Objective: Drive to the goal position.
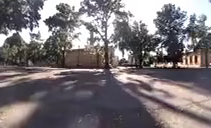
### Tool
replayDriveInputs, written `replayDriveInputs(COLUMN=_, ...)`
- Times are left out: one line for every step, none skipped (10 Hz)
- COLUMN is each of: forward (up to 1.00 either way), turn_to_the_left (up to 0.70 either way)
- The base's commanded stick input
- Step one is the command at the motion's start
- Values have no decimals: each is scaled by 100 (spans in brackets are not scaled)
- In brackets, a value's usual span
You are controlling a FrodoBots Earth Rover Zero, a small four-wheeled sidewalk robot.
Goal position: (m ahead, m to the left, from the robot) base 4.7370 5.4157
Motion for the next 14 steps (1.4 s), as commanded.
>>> replayDriveInputs(forward=70, turn_to_the_left=14)
replayDriveInputs(forward=70, turn_to_the_left=14)
replayDriveInputs(forward=70, turn_to_the_left=14)
replayDriveInputs(forward=70, turn_to_the_left=14)
replayDriveInputs(forward=70, turn_to_the_left=14)
replayDriveInputs(forward=70, turn_to_the_left=14)
replayDriveInputs(forward=70, turn_to_the_left=14)
replayDriveInputs(forward=70, turn_to_the_left=14)
replayDriveInputs(forward=70, turn_to_the_left=14)
replayDriveInputs(forward=70, turn_to_the_left=14)
replayDriveInputs(forward=70, turn_to_the_left=14)
replayDriveInputs(forward=70, turn_to_the_left=14)
replayDriveInputs(forward=70, turn_to_the_left=14)
replayDriveInputs(forward=70, turn_to_the_left=14)
